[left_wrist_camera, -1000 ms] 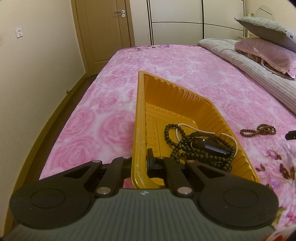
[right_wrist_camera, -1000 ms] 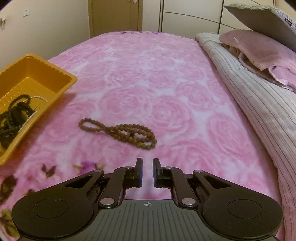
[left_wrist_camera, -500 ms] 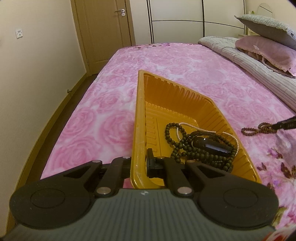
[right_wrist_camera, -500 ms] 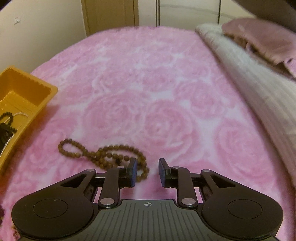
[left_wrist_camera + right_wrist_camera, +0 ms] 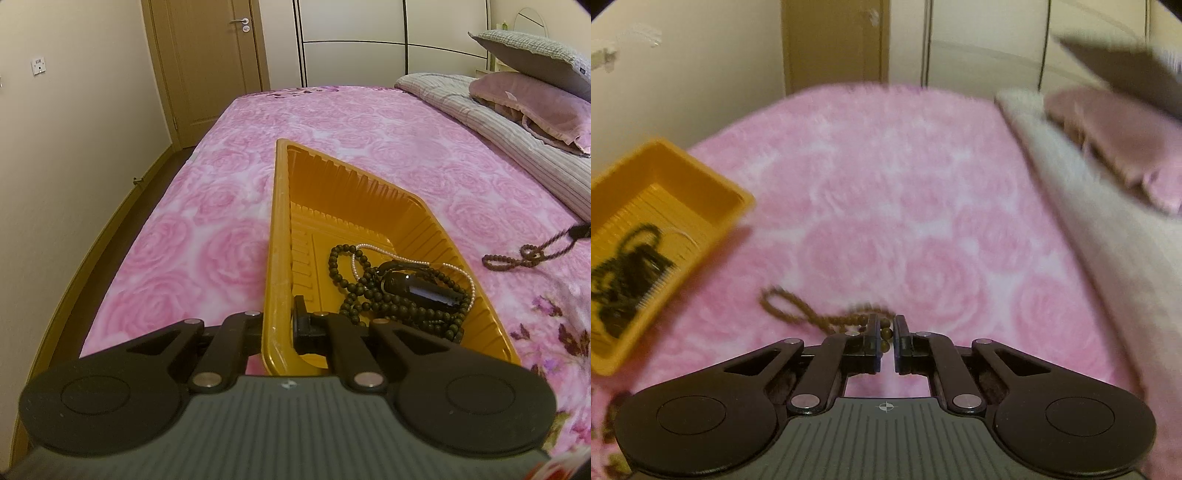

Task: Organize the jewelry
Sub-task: 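Move the right tool to the brown bead bracelet and grasp it, then lift the brown bead bracelet with the right tool and release it into the tray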

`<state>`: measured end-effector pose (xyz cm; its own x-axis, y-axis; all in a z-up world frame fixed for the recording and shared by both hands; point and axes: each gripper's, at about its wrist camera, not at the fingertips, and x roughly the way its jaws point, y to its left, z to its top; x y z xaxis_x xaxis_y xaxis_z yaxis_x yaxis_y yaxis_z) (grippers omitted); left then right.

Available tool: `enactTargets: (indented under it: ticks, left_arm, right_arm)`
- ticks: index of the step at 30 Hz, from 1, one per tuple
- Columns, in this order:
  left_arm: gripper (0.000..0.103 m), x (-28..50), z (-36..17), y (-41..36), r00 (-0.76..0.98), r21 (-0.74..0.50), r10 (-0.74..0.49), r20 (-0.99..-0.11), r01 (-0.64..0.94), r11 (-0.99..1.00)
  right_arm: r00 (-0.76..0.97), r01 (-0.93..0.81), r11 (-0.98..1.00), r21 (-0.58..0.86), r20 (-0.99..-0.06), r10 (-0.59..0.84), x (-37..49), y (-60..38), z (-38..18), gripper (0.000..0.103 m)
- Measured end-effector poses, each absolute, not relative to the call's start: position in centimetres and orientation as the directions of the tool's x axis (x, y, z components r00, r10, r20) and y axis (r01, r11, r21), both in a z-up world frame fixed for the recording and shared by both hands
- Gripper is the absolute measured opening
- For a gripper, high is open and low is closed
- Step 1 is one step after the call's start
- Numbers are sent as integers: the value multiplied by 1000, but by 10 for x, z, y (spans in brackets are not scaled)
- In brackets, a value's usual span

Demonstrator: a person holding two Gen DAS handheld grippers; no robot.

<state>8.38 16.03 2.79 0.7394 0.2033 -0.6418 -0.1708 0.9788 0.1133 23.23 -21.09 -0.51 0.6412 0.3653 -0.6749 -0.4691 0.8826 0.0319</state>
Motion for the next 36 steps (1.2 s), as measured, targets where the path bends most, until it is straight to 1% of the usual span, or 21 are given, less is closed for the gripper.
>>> enactTargets:
  ticks: [9, 18, 28, 36]
  left_arm:
    - [5, 81, 29, 160, 745, 107, 198, -637, -169, 980]
    - [5, 80, 30, 161, 748, 104, 194, -635, -166, 981]
    - [5, 80, 31, 161, 749, 101, 191, -635, -164, 981]
    - [5, 80, 31, 161, 750, 95, 187, -634, -164, 982]
  right_arm:
    - [756, -522, 847, -102, -516, 403, 196, -208, 93, 6]
    - [806, -534, 825, -186, -408, 430, 177, -205, 154, 6]
    - [763, -625, 750, -218, -373, 527, 167, -177, 189, 6]
    - [624, -775, 603, -191, -390, 678, 161, -123, 200, 6]
